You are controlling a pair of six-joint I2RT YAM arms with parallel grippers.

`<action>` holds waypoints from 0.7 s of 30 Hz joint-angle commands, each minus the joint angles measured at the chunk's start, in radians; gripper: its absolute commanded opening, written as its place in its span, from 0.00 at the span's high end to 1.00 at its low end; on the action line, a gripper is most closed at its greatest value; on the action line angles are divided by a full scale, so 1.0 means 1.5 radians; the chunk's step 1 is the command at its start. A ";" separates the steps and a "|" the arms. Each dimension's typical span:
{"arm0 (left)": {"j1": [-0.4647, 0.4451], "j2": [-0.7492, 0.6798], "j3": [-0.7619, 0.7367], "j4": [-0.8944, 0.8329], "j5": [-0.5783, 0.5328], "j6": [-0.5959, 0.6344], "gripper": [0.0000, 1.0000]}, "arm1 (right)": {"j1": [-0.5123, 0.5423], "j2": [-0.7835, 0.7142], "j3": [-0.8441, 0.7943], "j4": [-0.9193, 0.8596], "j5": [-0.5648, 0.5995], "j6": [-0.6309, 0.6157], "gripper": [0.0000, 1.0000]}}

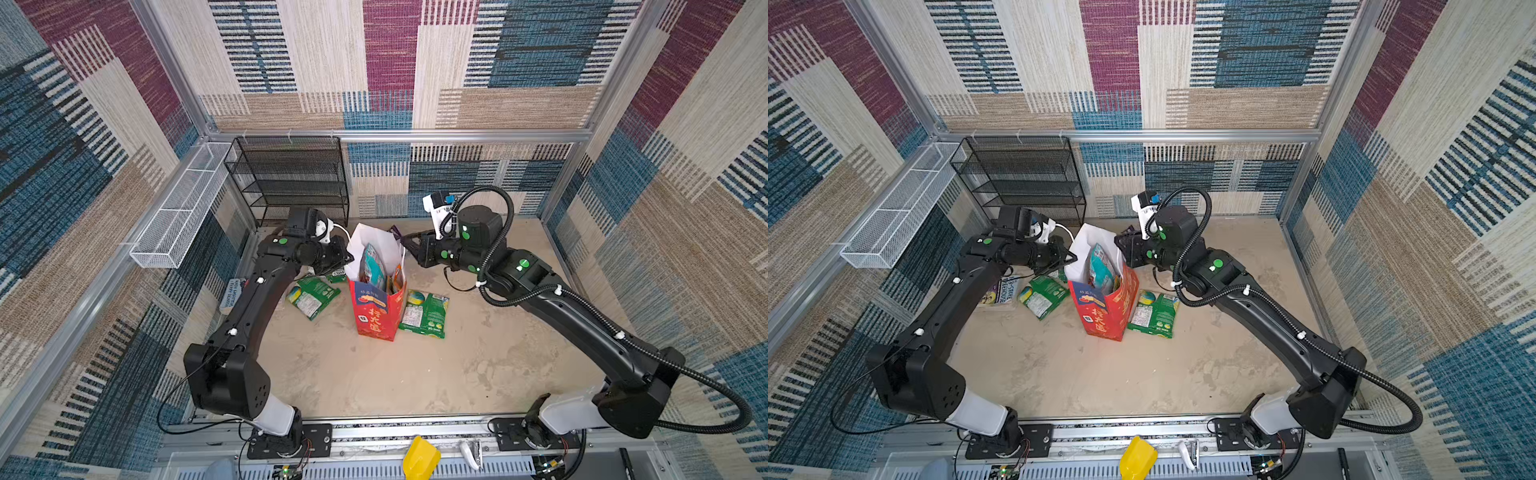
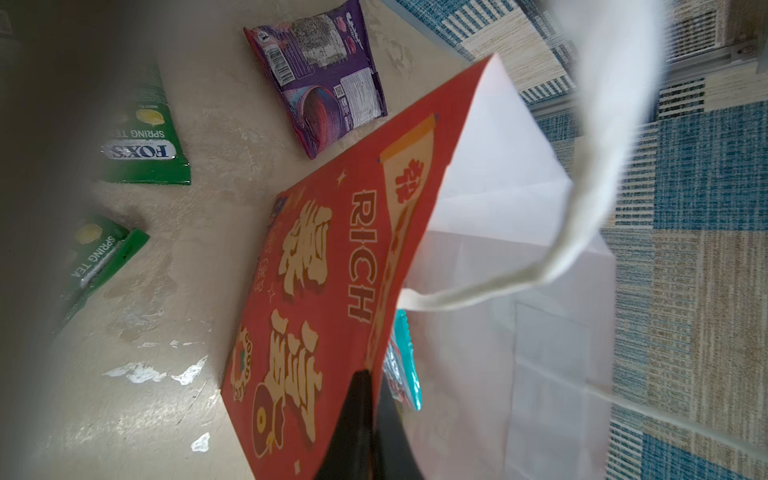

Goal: Place the snacks into the paper bag
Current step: 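Move the right gripper toward the green FOX'S packet nearest the robot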

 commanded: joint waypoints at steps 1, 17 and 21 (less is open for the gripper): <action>0.002 0.001 0.004 0.014 -0.003 0.001 0.92 | -0.001 -0.007 0.007 0.026 -0.008 -0.007 0.54; 0.002 -0.004 0.004 0.011 -0.007 0.001 0.92 | -0.101 -0.180 -0.080 -0.059 0.057 0.015 0.02; 0.002 -0.004 0.006 0.006 -0.011 0.000 0.92 | -0.158 -0.240 -0.182 -0.045 0.026 0.042 0.02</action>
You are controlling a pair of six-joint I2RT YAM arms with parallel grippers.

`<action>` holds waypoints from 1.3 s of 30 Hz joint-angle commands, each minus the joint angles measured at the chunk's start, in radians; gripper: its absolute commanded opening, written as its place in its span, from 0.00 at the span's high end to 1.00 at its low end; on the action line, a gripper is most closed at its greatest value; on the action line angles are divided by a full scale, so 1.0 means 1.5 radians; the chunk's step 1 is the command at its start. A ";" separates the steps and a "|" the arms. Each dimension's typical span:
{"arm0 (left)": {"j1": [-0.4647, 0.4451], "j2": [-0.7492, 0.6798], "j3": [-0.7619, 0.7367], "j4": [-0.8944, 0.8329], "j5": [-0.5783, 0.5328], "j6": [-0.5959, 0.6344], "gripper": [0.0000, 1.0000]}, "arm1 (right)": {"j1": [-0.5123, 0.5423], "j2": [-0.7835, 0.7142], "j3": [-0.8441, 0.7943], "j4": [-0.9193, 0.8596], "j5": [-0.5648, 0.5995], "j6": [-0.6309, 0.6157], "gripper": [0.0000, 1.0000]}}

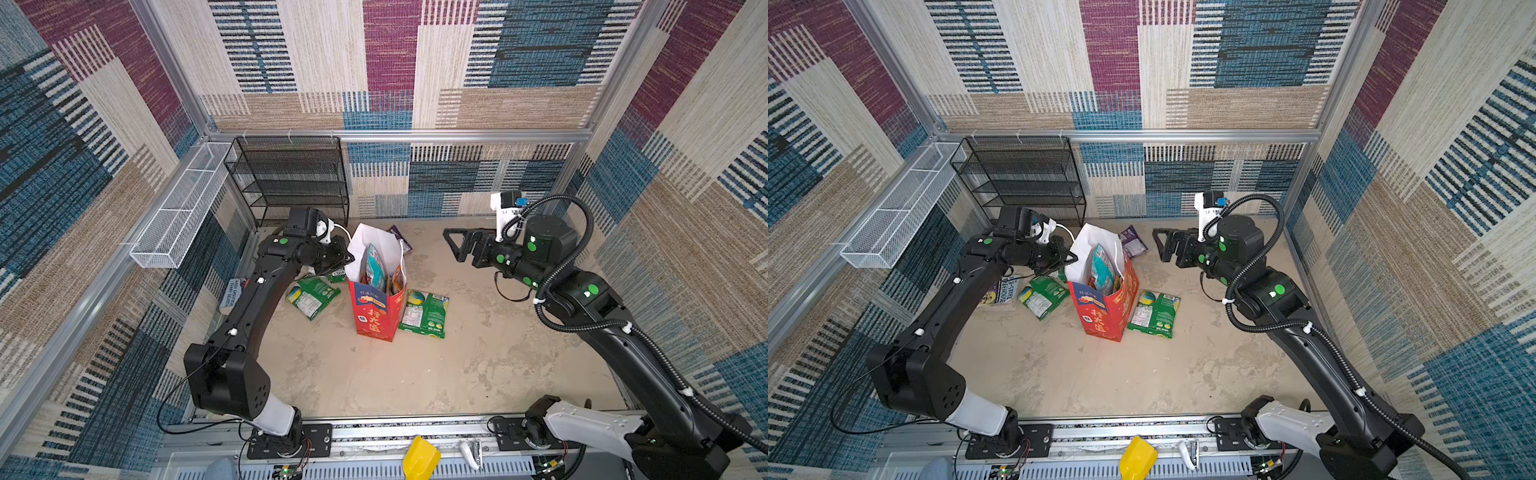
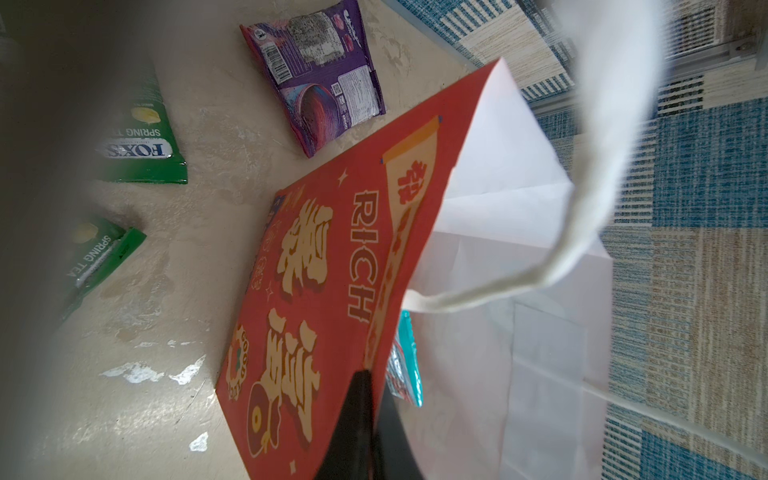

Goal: Place the snacks into the paper bag
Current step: 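Move the right gripper toward the green FOX'S packet nearest the robot, then lower the right gripper onto the green packet and grasp its edge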

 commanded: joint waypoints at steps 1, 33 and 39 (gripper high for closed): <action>0.002 -0.003 0.006 0.003 -0.015 -0.001 0.92 | -0.037 -0.038 -0.069 0.008 -0.033 0.034 0.01; 0.002 -0.007 0.002 0.011 -0.003 -0.006 0.92 | -0.061 0.082 -0.655 0.471 -0.267 0.248 0.12; 0.002 -0.003 0.000 0.013 0.004 -0.008 0.92 | -0.039 0.119 -0.645 0.484 -0.248 0.258 0.14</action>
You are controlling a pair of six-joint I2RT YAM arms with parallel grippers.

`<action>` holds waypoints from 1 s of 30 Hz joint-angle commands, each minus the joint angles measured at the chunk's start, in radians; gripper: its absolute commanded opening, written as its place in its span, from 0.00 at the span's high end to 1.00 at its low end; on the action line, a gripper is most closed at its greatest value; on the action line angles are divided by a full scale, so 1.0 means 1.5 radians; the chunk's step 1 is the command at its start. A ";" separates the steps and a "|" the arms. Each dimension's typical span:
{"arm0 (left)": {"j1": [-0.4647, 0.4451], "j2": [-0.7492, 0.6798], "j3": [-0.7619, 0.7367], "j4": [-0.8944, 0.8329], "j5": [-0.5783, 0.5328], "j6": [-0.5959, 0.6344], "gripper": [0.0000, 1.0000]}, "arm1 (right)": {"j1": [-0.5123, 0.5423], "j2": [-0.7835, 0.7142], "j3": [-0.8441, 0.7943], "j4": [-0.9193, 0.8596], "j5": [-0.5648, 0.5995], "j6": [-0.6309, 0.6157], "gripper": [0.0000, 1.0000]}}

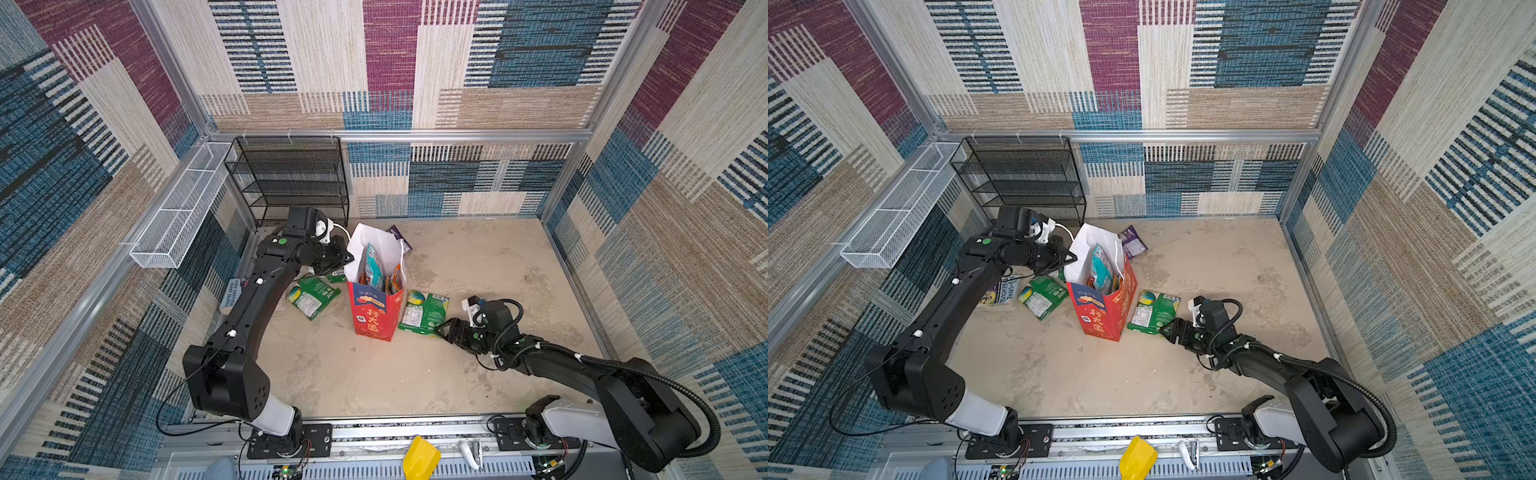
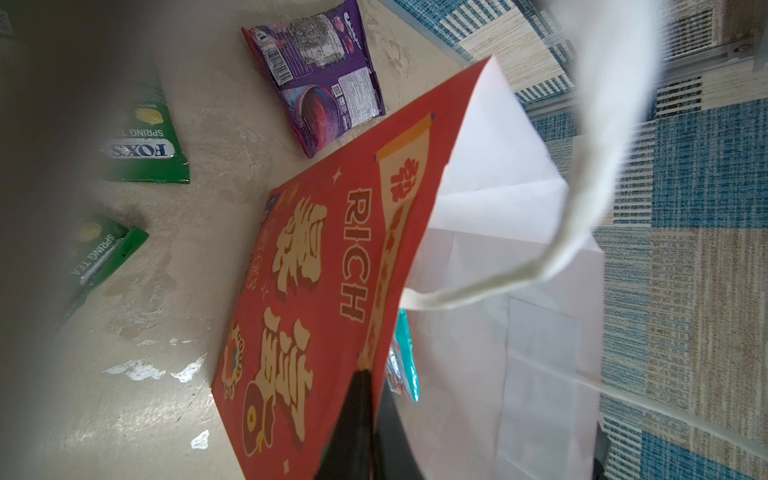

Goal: Place the snacks into the paper bag
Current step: 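Lower the right gripper onto the green packet and grasp its edge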

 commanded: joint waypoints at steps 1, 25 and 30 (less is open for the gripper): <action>0.001 0.002 -0.001 0.017 0.006 -0.008 0.92 | 0.011 0.017 0.008 0.042 0.015 0.017 0.16; 0.001 -0.002 -0.002 0.021 0.010 -0.010 0.92 | 0.041 0.156 0.008 0.143 0.062 0.062 0.59; 0.001 -0.002 -0.002 0.020 0.010 -0.010 0.92 | 0.040 0.151 -0.001 0.158 0.059 0.066 0.74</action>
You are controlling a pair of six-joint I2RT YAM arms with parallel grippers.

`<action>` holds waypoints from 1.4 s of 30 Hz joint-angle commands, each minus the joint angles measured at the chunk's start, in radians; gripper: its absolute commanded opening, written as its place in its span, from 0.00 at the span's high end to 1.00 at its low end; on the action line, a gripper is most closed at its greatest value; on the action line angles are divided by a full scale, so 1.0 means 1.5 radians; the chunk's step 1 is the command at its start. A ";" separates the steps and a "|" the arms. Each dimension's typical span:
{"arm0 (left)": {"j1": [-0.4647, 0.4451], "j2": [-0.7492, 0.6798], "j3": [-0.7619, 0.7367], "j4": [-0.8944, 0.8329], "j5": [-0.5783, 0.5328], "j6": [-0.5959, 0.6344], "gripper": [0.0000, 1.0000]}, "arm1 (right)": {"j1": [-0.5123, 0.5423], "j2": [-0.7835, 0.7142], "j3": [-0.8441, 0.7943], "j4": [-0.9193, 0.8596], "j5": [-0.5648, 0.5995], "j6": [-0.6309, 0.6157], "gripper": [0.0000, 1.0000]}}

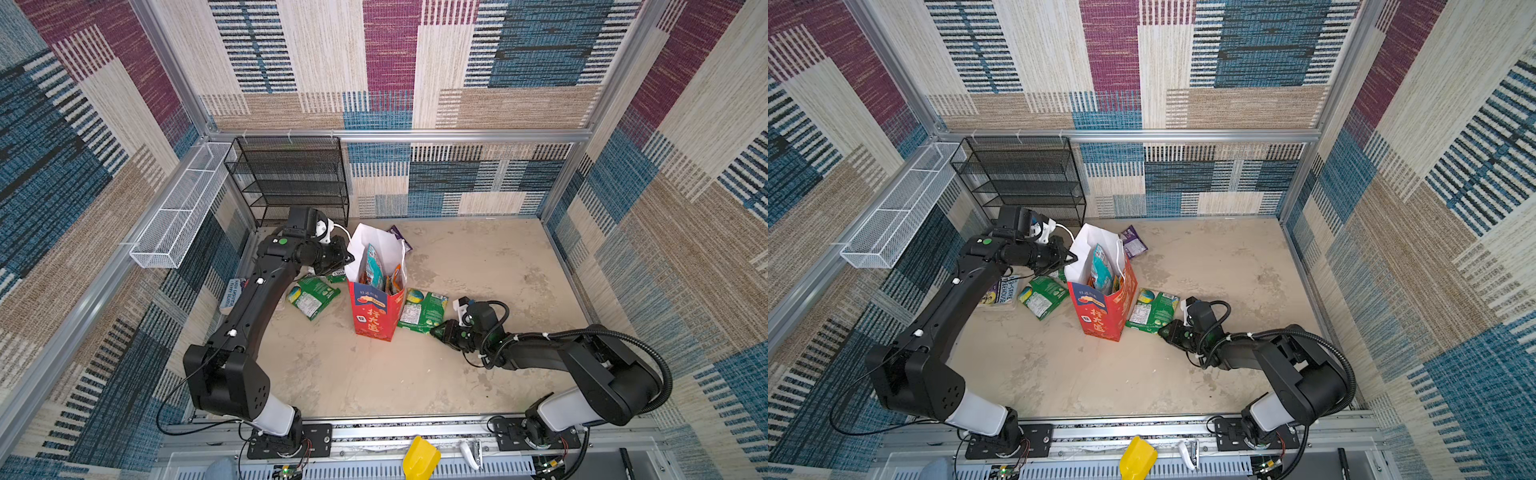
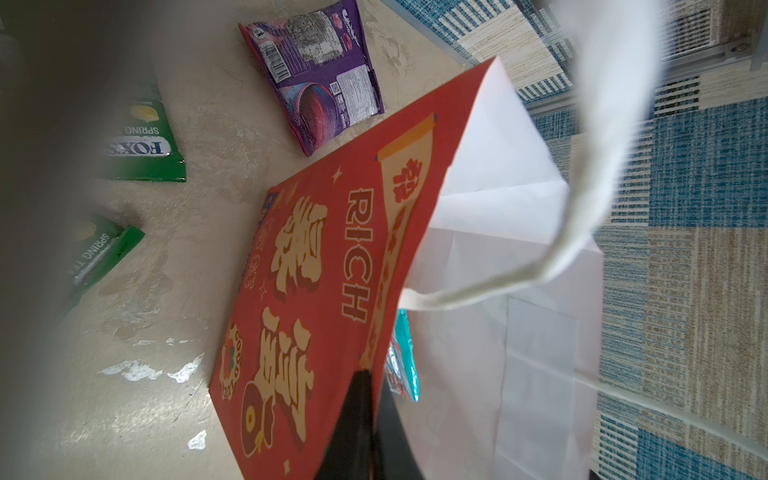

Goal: Place the snacks into the paper bag
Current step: 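Lower the right gripper onto the green packet and grasp its edge, then lift the green packet with the right gripper and carry it above the bag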

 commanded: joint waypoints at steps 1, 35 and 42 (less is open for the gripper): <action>0.001 -0.004 0.000 0.018 0.007 -0.008 0.92 | 0.000 -0.008 -0.007 -0.006 0.010 0.010 0.77; 0.001 -0.008 0.002 0.019 0.012 -0.006 0.92 | 0.000 -0.382 0.246 -0.360 0.097 -0.093 1.00; 0.001 -0.017 0.001 0.023 0.019 -0.009 0.92 | 0.001 -0.362 0.347 -0.394 0.089 -0.113 1.00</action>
